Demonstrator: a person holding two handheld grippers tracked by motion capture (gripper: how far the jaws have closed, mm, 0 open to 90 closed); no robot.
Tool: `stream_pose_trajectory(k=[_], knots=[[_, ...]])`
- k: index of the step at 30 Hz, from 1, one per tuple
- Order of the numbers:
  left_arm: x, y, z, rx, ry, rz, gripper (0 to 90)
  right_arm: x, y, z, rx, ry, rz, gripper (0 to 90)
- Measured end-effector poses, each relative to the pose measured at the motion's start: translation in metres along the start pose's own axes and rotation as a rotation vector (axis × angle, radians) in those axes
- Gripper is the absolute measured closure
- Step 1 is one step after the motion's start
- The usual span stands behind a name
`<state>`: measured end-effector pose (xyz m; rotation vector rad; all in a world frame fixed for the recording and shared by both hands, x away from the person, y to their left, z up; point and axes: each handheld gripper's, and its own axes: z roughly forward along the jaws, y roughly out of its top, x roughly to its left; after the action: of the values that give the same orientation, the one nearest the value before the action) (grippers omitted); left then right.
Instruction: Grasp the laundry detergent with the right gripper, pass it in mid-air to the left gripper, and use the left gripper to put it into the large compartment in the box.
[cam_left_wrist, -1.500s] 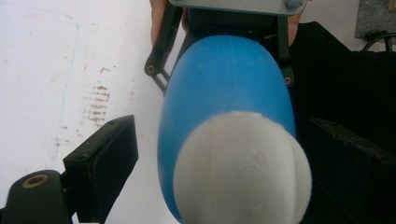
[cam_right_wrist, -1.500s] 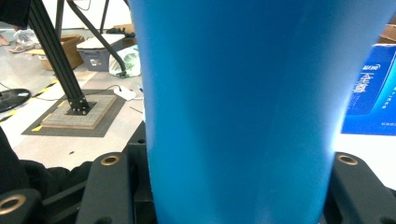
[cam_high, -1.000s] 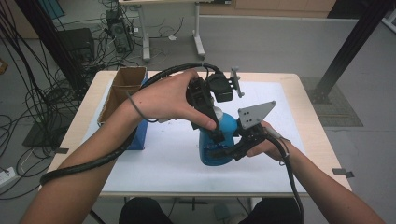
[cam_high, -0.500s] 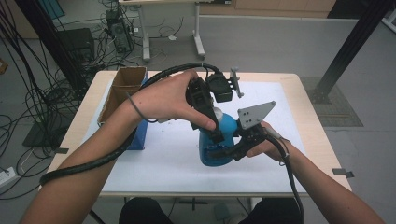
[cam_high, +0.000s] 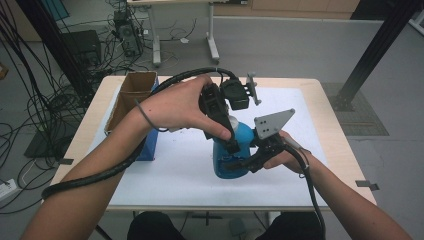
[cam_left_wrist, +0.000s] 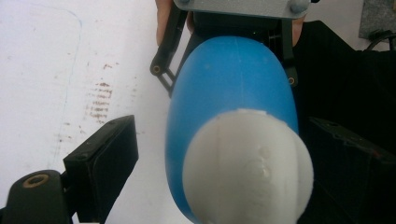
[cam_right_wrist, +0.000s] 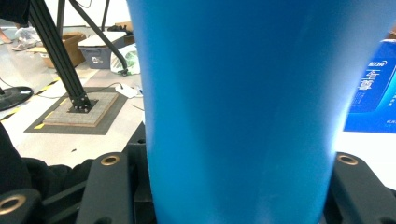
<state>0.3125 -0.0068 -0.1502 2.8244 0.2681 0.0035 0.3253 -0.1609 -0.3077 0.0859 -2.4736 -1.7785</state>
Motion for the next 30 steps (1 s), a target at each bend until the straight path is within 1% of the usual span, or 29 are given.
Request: stream_pose_trajectory(k=[20,30], knots=[[-0.0025,0.0008,0.0005,0.008,0.004,0.001,11.9,0.0012,0.0004,-0.0001,0.0,-0.002,0.001,43.4],[-0.0035,0.0012,0.0014,0.011,0.013,0.016,15.0,0.0013,0.0006,-0.0004,-0.002,-0.001,0.0,43.4]])
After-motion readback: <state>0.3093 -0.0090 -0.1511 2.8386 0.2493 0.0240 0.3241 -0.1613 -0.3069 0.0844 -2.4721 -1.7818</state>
